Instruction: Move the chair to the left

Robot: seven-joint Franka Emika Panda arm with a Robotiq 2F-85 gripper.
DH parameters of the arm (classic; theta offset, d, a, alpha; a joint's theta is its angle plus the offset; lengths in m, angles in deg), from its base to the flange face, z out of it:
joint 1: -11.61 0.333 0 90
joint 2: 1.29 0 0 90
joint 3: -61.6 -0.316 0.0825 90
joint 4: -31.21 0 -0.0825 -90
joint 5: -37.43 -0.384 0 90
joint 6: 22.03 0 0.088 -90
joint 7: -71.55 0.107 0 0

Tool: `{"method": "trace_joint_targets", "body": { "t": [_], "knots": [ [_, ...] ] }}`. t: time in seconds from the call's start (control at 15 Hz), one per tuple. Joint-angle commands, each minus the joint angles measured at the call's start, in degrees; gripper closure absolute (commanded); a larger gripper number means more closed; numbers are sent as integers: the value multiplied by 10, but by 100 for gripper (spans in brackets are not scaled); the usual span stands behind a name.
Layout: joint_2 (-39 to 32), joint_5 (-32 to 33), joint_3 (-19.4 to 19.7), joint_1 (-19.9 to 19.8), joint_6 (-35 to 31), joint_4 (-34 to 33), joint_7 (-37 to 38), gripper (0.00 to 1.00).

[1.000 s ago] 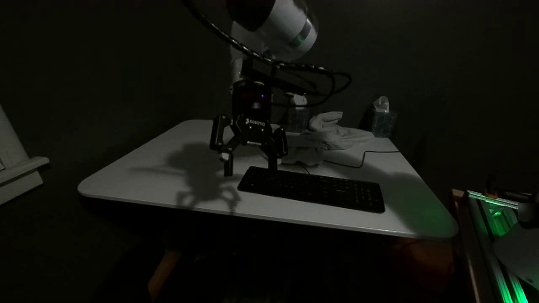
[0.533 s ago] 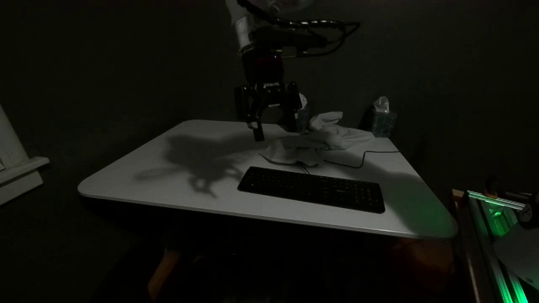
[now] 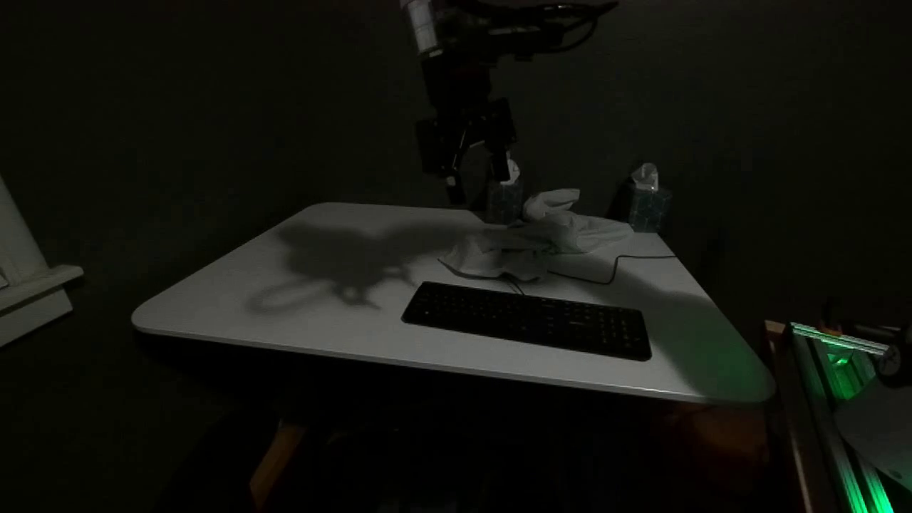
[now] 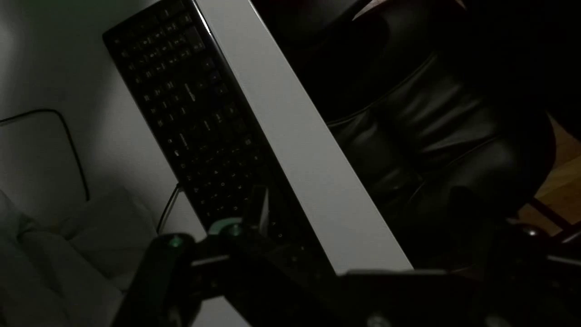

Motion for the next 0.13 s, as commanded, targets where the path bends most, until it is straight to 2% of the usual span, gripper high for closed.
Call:
{"method": "trace_joint_targets", "body": {
  "t": [0.0, 0.07],
  "knots": [
    [0, 2, -9, -8, 2, -1, 1, 0],
    [0, 2, -9, -8, 2, -1, 1, 0]
  ]
}}
